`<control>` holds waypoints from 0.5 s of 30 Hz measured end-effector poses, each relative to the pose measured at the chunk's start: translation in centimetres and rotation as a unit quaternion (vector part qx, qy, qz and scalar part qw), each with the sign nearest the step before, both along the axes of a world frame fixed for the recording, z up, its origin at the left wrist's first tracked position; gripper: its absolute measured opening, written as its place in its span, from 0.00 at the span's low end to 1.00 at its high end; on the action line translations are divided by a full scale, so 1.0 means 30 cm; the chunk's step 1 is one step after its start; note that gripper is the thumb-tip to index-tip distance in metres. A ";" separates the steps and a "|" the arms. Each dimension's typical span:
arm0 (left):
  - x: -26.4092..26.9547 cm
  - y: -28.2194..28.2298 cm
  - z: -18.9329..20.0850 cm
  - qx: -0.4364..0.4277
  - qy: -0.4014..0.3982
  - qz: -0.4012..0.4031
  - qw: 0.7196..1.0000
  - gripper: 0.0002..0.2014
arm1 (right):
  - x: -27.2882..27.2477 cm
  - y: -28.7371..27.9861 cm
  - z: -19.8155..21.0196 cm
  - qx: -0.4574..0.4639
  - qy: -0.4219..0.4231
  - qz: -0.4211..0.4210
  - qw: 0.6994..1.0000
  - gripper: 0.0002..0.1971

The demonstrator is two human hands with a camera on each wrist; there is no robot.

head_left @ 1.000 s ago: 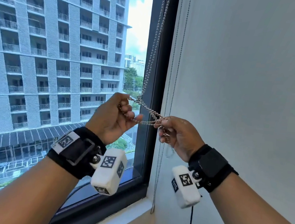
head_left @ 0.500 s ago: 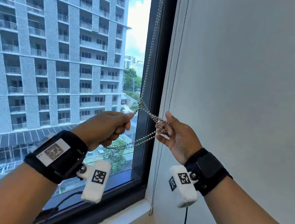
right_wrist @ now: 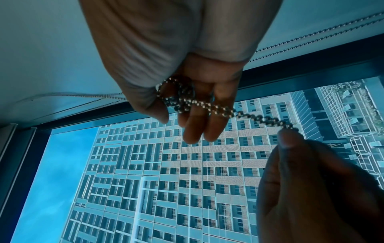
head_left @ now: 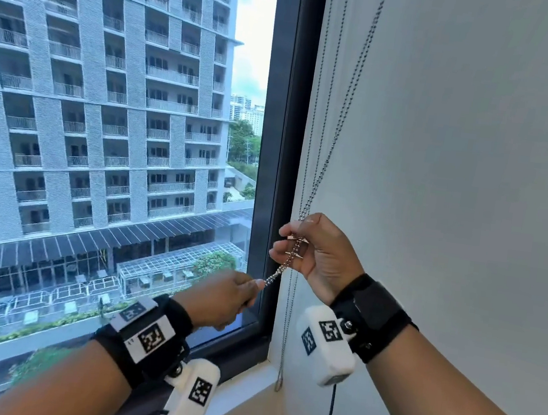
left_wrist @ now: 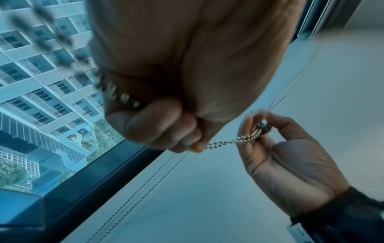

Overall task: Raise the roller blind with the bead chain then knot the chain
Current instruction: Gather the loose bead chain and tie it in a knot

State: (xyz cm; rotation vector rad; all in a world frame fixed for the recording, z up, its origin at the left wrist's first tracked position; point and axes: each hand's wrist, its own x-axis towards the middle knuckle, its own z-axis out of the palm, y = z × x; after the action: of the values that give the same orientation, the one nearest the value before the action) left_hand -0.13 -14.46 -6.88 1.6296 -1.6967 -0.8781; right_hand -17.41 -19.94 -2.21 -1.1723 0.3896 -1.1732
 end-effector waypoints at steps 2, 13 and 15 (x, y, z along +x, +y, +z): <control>-0.006 -0.001 -0.002 -0.023 -0.042 0.010 0.999 0.17 | 0.007 0.010 -0.015 -0.001 0.018 -0.009 1.000 0.07; -0.152 0.050 0.281 -0.500 -0.293 -0.156 0.800 0.17 | 0.037 0.031 -0.103 -0.231 0.393 -0.127 0.881 0.18; -0.175 0.003 0.355 -0.480 -0.411 -0.179 0.754 0.20 | 0.038 0.042 -0.087 -0.273 0.435 -0.138 0.847 0.18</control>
State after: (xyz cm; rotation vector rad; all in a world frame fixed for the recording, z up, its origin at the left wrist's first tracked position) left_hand -5.39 -14.39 3.77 0.9402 -2.4565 0.7119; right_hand -16.26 -18.68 -4.81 -2.2098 0.9757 -0.9478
